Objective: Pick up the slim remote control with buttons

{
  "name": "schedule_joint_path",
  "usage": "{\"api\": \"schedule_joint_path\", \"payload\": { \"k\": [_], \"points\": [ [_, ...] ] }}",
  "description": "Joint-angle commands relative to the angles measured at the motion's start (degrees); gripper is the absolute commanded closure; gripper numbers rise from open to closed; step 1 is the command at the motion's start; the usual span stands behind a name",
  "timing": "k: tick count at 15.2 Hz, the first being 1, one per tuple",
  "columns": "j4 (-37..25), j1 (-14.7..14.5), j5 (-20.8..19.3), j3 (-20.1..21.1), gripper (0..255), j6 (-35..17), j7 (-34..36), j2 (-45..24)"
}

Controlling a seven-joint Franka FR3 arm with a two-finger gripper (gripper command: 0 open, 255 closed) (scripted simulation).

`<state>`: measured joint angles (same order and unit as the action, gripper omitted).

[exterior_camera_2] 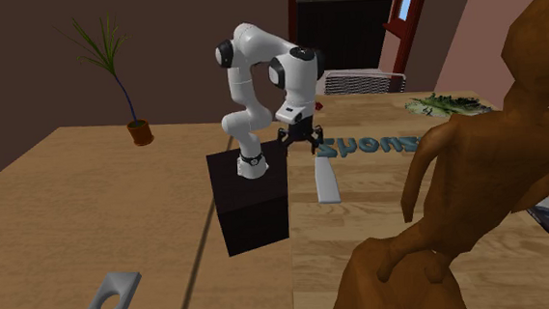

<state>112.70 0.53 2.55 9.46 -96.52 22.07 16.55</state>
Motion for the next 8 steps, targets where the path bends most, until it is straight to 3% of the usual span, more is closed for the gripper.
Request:
{"api": "schedule_joint_path", "payload": {
  "k": [1, 8],
  "points": [
    [-4.7, -0.1, -0.3, 1.3, 0, 0.1, 3.1, -4.4],
    [-24.1, -1.2, -3.4, 3.5, 0, 3.1, 11.6, -20.9]
  ]
}}
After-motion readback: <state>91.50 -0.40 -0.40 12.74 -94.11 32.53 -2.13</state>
